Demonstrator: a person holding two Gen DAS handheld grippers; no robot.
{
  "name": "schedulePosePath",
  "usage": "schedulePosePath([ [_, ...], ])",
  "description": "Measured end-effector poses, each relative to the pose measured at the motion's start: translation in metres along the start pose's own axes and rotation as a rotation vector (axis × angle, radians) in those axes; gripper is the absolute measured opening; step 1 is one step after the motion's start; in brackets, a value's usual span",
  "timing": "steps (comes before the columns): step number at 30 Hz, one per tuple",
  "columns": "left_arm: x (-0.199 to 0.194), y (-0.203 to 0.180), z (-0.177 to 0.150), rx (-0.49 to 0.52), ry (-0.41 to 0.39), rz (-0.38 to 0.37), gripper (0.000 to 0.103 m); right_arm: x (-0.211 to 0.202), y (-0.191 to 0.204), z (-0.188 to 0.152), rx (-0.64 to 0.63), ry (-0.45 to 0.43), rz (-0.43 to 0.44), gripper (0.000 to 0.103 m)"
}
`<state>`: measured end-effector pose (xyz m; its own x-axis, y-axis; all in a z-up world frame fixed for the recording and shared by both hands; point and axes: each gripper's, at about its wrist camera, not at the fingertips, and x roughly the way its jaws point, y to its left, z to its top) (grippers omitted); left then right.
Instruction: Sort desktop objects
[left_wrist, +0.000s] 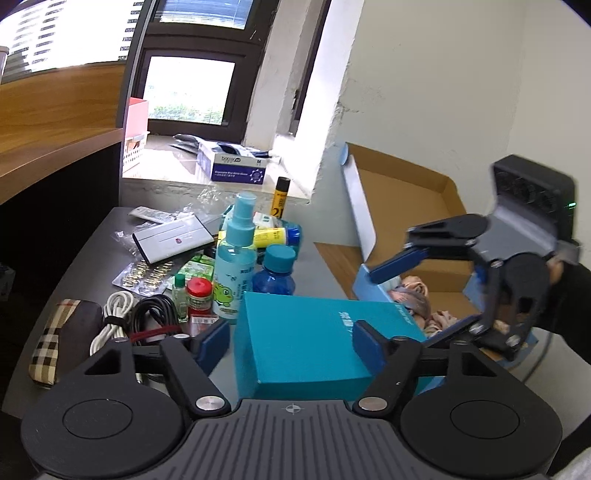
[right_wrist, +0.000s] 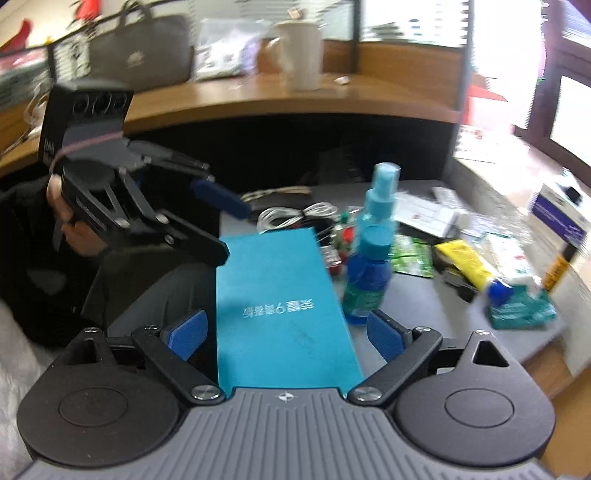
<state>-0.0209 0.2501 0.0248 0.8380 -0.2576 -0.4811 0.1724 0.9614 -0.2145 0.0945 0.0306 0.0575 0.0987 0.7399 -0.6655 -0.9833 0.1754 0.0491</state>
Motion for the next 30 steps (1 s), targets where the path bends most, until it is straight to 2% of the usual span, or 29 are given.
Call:
schedulePosePath([
  [4,0.005,0.003,0.004,0.004,0.003,-0.027,0.058,-0.018,0.003,-0.002,0.07,-0.042,-0.069,0.096],
  [8,0.01,0.004,0.005,0.007,0.016,-0.034,0.051,-0.031,0.005,-0.011,0.177,-0.081,-0.127,0.095],
  [10,0.012,0.004,0.006,0.012,0.02,-0.035,0.051,-0.036,0.007,-0.018,0.244,-0.099,-0.15,0.09],
  [12,0.014,0.004,0.006,0.013,0.022,-0.032,0.051,-0.036,0.006,-0.027,0.294,-0.109,-0.175,0.078],
  [16,0.017,0.006,0.005,0.002,0.024,-0.029,0.051,-0.03,0.015,-0.04,0.33,-0.119,-0.224,0.064],
  [30,0.026,0.003,-0.005,0.027,0.058,0.02,0.051,-0.011,0.028,-0.051,0.359,-0.135,-0.267,0.061],
])
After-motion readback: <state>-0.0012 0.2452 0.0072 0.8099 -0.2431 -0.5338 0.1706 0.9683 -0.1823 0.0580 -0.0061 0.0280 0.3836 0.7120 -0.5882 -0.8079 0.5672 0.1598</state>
